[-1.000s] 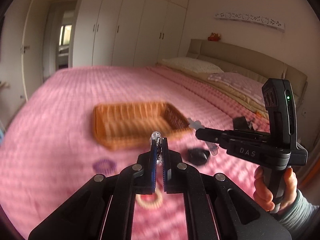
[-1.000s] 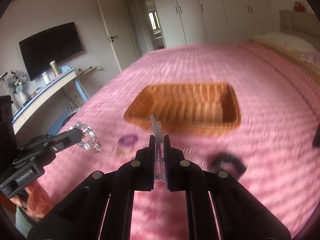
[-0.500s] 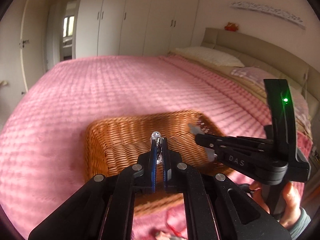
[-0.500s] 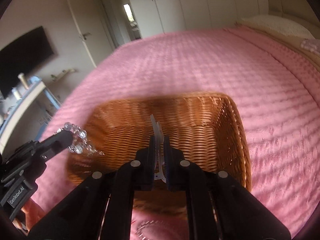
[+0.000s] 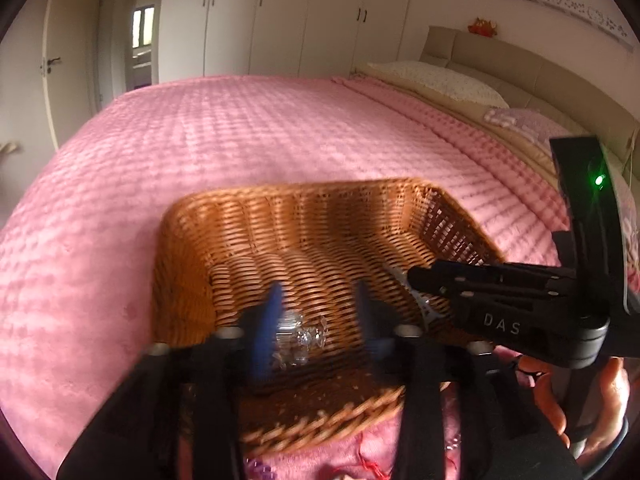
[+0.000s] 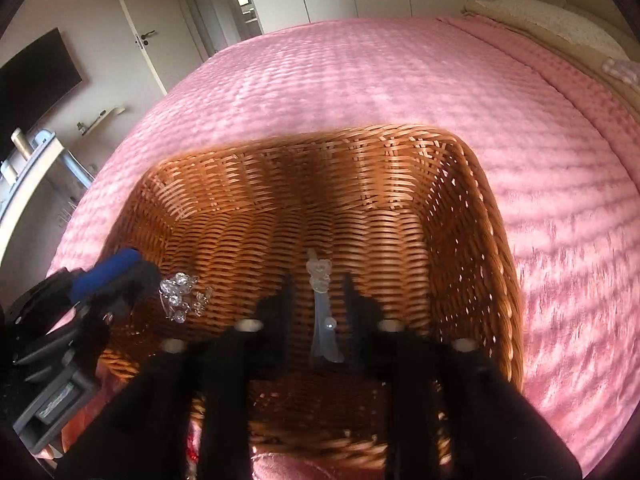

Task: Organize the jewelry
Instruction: 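Lower both clips into the wicker basket and open both tools, then grasp the cream coil hair tie with the left tool while the right tool grasps the black watch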

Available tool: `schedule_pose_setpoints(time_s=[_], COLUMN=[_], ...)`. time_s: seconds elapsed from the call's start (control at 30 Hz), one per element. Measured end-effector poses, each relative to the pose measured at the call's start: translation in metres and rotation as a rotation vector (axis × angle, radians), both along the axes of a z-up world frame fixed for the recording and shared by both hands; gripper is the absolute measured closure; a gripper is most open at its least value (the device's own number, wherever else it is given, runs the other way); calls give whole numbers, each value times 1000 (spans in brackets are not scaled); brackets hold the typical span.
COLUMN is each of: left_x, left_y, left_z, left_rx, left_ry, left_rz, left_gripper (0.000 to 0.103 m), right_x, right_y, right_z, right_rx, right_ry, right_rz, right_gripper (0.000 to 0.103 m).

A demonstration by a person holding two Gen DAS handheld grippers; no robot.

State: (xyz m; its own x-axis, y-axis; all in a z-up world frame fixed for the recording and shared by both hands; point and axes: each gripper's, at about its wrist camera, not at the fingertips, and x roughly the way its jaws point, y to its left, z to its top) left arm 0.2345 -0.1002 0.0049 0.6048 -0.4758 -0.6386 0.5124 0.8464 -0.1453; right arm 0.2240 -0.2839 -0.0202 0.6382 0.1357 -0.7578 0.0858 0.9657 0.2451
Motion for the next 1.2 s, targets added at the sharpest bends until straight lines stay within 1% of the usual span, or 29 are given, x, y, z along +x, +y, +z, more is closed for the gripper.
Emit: schedule_pose_setpoints(time_s=[0.03,0.13,0.23,0.3,0.4,0.53,0.6,0.67,0.73,0.8,0.87,0.97,1.0,1.03,1.07,1.13,1.2], left_x=[-3,-25,-48,-71,-100,-132,-147,-155,-160,-162,-162,-160,-161,-161,-160,-158,-153], left_y=[2,15,25,35,49,64,70,76,81,84,85,85,84,83,83,85,88], left_z=[4,20,35,45,51,47,37,23,7,-10,-25,-44,-47,-50,-54,-59,-65], left_rx=[-11,-41,-45,-63,-83,-102,-110,-117,-124,-133,-132,-120,-118,-118,-118,-123,-149], left_ry=[-4,-25,-57,-76,-83,-75,-53,-23,13,63,106,142,152,160,173,189,225], left_rz=[-2,-6,-8,-12,-11,-1,11,24,36,40,40,33,27,22,20,22,15], left_gripper=[59,58,58,58,58,58,58,58,58,61,70,70,70,70,70,70,70], right_x=[-2,-20,-48,-67,-101,-139,-156,-169,-173,-176,-175,-168,-164,-159,-154,-148,-142], right_y=[-1,0,7,9,7,-5,-14,-23,-27,-32,-38,-56,-62,-68,-72,-77,-79], right_z=[3,22,43,57,72,77,71,58,46,31,16,2,-4,-12,-19,-30,-40], right_rx=[3,17,2,-10,-21,-34,-24,-13,-3,6,-18,-27,-16,-4,5,13,37], right_ry=[-9,-44,-90,-120,-155,-184,-181,-169,-157,-131,-105,-62,-37,-11,13,39,62], right_rz=[-3,8,38,54,73,62,44,28,22,13,-24,-92,-102,-103,-100,-93,-81], right_gripper=[56,56,56,56,56,56,56,56,56,56,56,56,58,66,68,70,70])
